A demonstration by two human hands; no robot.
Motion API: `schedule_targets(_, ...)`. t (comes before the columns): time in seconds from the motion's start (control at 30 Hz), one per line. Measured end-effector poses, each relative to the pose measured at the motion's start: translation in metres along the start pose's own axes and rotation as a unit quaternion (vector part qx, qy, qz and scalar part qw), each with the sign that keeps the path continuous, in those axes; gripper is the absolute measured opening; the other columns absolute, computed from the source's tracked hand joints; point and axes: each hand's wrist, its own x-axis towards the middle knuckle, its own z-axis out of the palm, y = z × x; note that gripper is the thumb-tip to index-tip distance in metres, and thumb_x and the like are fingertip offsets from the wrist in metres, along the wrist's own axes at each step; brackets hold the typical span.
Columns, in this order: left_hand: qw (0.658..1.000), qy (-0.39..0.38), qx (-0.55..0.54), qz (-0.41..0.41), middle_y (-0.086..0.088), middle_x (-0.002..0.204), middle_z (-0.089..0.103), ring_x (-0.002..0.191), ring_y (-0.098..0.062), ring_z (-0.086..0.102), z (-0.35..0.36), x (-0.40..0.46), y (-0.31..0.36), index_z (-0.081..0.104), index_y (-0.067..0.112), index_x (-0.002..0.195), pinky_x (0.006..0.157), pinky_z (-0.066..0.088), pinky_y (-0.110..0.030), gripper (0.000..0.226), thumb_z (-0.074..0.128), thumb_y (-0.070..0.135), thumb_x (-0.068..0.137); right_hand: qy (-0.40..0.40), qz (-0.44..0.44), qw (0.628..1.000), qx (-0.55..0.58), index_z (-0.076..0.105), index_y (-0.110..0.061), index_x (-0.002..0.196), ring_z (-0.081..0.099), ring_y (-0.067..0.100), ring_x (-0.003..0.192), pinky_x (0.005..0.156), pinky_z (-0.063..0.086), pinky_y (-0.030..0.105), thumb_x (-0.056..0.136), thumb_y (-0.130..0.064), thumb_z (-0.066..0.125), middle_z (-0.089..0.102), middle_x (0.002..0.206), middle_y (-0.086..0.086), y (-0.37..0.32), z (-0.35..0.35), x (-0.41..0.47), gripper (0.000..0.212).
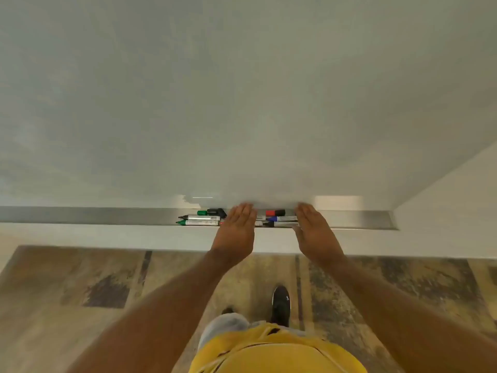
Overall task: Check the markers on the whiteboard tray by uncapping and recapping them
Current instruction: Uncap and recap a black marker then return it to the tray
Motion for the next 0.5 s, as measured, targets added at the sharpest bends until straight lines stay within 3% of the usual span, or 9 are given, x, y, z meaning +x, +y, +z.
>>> schedule_targets(0.07,1.000,-0.008,-0.018,0.008,-0.018,0.128,0.063,0.115,-0.035,0.060,-0.001,0.008,0.002,0.050,0.004,0.134,0.103,0.043,-0.045,0.045,0.046,0.007,0.090,0.002,-0.007,1.000,0.013,0.052,0.001,0.128,0.053,0.038,0.119,0.104,0.036,0.044,0.092,-0.011,0.058,0.057,0.128,0.021,0.003,0.002,0.006,0.038)
schedule_targets(0.17,1.000,-0.022,-0.012,-0.007,-0.010,0.100,0.073,0.081,-0.032,0.068,0.000,0.018,0.007,0.054,0.011,0.131,0.072,0.051,-0.037,0.042,0.047,0.010,0.089,-0.041,-0.018,0.999,-0.013,0.064,-0.003,0.106,0.062,0.031,0.091,0.083,0.052,0.040,0.084,-0.004,0.064,0.068,0.102,0.015,0.001,0.003,0.013,0.022)
schedule_targets(0.27,0.998,-0.051,-0.022,-0.022,-0.011,0.096,0.071,0.078,-0.034,0.067,0.002,0.032,0.005,0.053,0.011,0.128,0.061,0.041,-0.032,0.042,0.048,0.010,0.087,-0.060,-0.029,0.997,-0.035,0.065,-0.005,0.094,0.059,0.028,0.081,0.071,0.051,0.037,0.084,-0.006,0.064,0.068,0.092,0.012,-0.001,0.004,0.017,0.011)
schedule_targets(0.5,0.997,-0.064,-0.035,-0.009,-0.009,0.088,0.073,0.074,-0.030,0.068,0.015,0.047,0.000,0.058,0.014,0.117,0.056,0.036,-0.030,0.030,0.049,0.015,0.088,-0.082,-0.009,0.995,-0.062,0.065,-0.007,0.103,0.059,0.032,0.092,0.075,0.048,0.041,0.075,-0.006,0.073,0.065,0.100,0.013,0.000,0.010,0.020,0.029)
